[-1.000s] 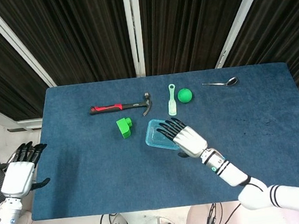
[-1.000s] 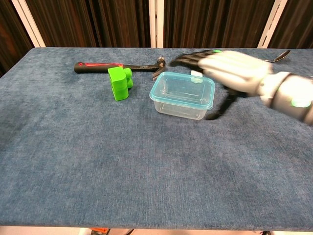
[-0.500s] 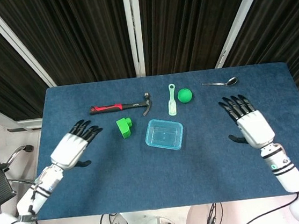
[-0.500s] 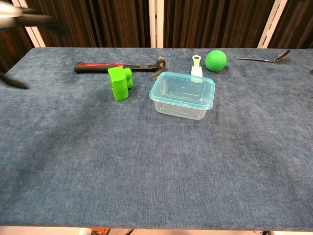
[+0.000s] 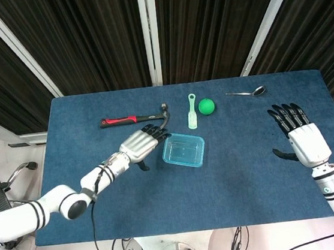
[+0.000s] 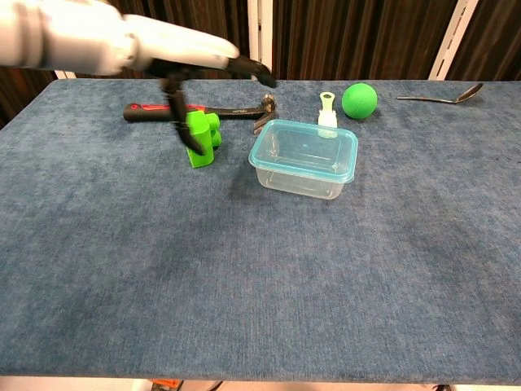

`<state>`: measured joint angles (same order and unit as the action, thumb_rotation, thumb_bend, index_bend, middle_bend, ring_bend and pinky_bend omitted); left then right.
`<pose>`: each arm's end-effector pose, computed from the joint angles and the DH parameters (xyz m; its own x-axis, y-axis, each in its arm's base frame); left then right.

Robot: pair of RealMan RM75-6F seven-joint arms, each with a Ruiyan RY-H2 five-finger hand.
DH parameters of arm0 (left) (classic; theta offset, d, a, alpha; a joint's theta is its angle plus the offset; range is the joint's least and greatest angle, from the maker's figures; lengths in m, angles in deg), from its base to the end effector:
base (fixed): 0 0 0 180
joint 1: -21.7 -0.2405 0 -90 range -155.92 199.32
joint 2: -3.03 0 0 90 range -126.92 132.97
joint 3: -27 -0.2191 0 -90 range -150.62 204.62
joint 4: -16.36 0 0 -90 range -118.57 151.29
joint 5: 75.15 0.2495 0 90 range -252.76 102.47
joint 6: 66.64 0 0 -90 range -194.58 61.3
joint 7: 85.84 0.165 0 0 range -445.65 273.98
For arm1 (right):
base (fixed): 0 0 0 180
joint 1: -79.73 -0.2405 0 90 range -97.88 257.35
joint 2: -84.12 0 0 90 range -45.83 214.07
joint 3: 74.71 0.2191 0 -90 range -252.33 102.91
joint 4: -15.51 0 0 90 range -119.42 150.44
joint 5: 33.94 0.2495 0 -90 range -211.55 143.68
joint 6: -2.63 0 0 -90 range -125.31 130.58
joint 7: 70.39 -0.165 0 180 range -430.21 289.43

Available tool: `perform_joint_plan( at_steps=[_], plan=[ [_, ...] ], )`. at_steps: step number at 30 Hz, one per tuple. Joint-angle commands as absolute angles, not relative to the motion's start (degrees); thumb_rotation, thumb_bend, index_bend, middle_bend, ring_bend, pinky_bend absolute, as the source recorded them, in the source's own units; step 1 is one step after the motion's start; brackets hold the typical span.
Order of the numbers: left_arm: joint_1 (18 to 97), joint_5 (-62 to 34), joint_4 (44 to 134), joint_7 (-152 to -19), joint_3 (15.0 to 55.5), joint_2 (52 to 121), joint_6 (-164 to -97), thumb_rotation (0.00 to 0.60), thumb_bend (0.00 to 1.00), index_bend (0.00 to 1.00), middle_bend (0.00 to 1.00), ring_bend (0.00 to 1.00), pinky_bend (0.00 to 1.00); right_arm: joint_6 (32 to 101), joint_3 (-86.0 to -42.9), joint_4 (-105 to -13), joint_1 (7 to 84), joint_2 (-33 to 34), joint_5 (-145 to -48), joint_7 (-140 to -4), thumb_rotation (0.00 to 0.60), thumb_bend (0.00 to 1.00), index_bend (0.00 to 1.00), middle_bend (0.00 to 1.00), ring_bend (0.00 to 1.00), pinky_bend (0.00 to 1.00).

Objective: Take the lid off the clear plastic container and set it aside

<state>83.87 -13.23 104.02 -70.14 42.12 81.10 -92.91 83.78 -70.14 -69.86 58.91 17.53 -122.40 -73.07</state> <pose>-0.0121 0.3773 -0.0611 0.6533 0.3591 0.6665 0.6695 -0.6850 -0.2872 -0.2417 -0.2890 0.0997 0.4211 0.0818 0.9033 -0.8580 -0.2870 0.4259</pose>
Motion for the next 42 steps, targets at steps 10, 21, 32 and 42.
perform_joint_plan(
  at_steps=[10,21,32,42],
  plan=[
    [96.5,-33.8,95.5,-65.8,33.9,88.5,-92.2,0.6,0.0,0.0,0.0,0.0,0.0,84.6,-70.8,-68.5,59.9,16.4,-124.7,-75.3,0.6,0.02,0.0,0.06,0.0,0.0],
    [101.0,-39.4,93.2,-67.6,32.1,90.9,-93.2,0.6,0.0,0.0,0.0,0.0,0.02,83.3,-71.3,-67.1,59.6,14.2,-125.8,-75.9,0.6,0.02,0.0,0.06,0.0,0.0],
    [103.0,-41.3,89.3,-70.4,31.3,93.7,-91.7,0.6,0.0,0.0,0.0,0.0,0.02,82.0,-71.4,-65.1,59.0,12.4,-126.3,-76.4,0.6,0.02,0.0,0.06,0.0,0.0],
    [103.6,-40.4,85.0,-73.0,31.4,97.0,-90.4,0.6,0.0,0.0,0.01,0.0,0.04,80.7,-71.7,-63.4,57.5,9.0,-127.9,-77.4,0.6,0.02,0.0,0.06,0.0,0.0]
  ],
)
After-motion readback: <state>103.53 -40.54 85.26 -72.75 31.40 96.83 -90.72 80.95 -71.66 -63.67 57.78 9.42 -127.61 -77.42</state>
